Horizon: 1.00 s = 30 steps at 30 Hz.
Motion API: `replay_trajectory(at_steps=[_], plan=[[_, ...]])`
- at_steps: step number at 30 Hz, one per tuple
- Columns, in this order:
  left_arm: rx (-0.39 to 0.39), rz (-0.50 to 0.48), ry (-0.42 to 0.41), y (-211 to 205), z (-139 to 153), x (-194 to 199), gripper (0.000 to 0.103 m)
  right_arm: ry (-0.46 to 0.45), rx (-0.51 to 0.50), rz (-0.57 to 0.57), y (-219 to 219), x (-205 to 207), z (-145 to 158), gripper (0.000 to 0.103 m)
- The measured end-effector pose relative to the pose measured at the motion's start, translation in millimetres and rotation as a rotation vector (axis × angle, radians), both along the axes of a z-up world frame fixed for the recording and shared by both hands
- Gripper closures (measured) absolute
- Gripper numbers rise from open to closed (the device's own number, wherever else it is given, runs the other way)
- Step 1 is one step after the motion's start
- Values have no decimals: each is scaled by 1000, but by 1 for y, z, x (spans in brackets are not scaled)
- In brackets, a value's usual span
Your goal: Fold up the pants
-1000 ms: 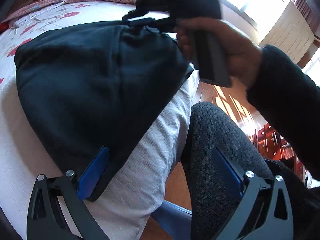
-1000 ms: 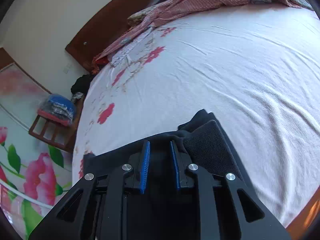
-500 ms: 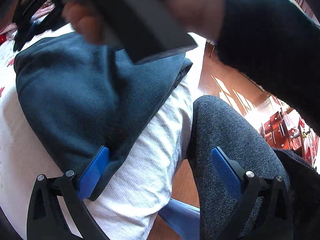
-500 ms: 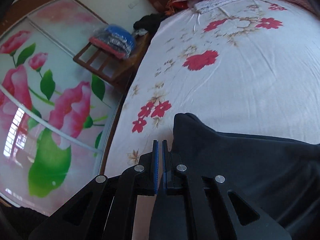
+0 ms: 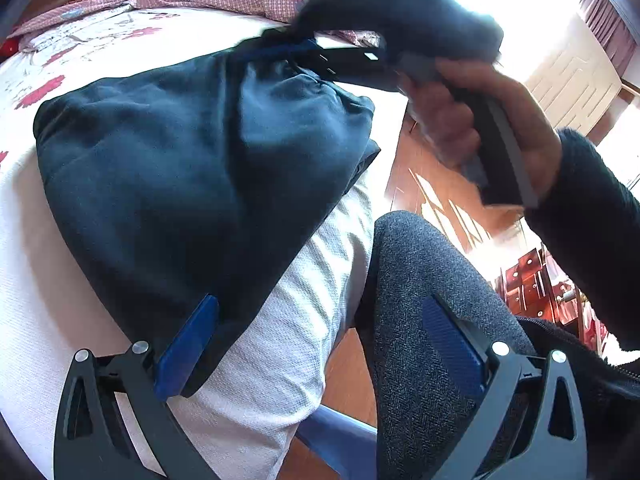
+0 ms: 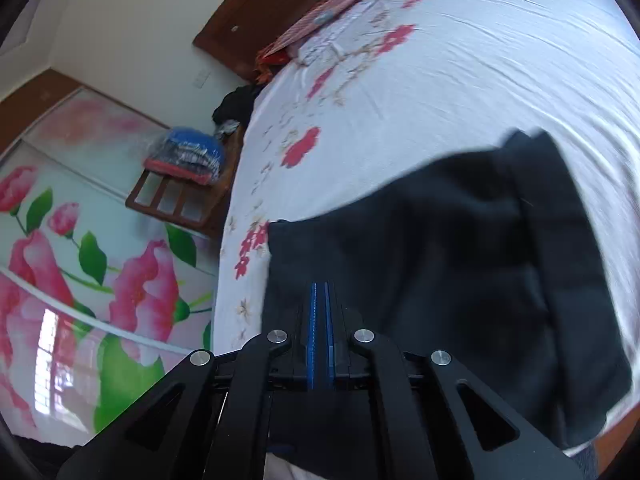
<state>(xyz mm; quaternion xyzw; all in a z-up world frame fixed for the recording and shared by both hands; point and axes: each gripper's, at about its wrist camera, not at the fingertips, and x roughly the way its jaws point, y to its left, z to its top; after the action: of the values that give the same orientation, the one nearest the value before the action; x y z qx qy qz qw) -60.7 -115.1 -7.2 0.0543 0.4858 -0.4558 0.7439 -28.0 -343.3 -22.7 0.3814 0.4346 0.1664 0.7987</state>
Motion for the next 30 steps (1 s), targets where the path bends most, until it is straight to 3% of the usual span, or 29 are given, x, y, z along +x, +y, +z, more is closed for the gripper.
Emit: replay_trajectory(at_steps=[1, 2, 3, 6, 7, 8, 10, 11, 13, 16, 18, 26, 30], plan=[[9, -10, -14, -1, -1, -2, 2, 22, 53, -40, -20, -15, -19, 77], [16, -24, -29, -2, -2, -6, 2, 18, 119, -66, -34, -26, -33, 97], [34, -32, -41, -5, -3, -9, 2, 24, 126, -102, -43, -35, -40, 102], [85, -49, -79, -11, -2, -15, 2, -29, 205, -172, -59, -52, -28, 99], [89, -59, -81, -10, 2, -15, 2, -63, 190, -192, -65, -58, -18, 89], [79, -63, -73, -6, 8, -14, 2, -87, 160, -226, -74, -64, -10, 68], [49, -8, -59, 8, 19, -4, 2, -86, 101, -288, -92, -72, -2, 35], [25, 44, -51, 19, 23, 5, 2, -83, 82, -297, -101, -73, -2, 34], [-53, 174, 28, 46, 26, 32, 2, -42, 65, -284, -113, -70, -13, 33], [-207, 343, 226, 83, 15, 77, 2, 10, 176, -260, -121, -66, -42, 33], [-282, 414, 313, 99, 7, 96, 2, 11, 222, -219, -117, -64, -53, 34], [-486, 559, 534, 130, -24, 125, 2, -55, 352, -165, -105, -61, -67, 18], [-539, 579, 637, 125, -43, 126, 2, -66, 295, -142, -100, -58, -64, 18]])
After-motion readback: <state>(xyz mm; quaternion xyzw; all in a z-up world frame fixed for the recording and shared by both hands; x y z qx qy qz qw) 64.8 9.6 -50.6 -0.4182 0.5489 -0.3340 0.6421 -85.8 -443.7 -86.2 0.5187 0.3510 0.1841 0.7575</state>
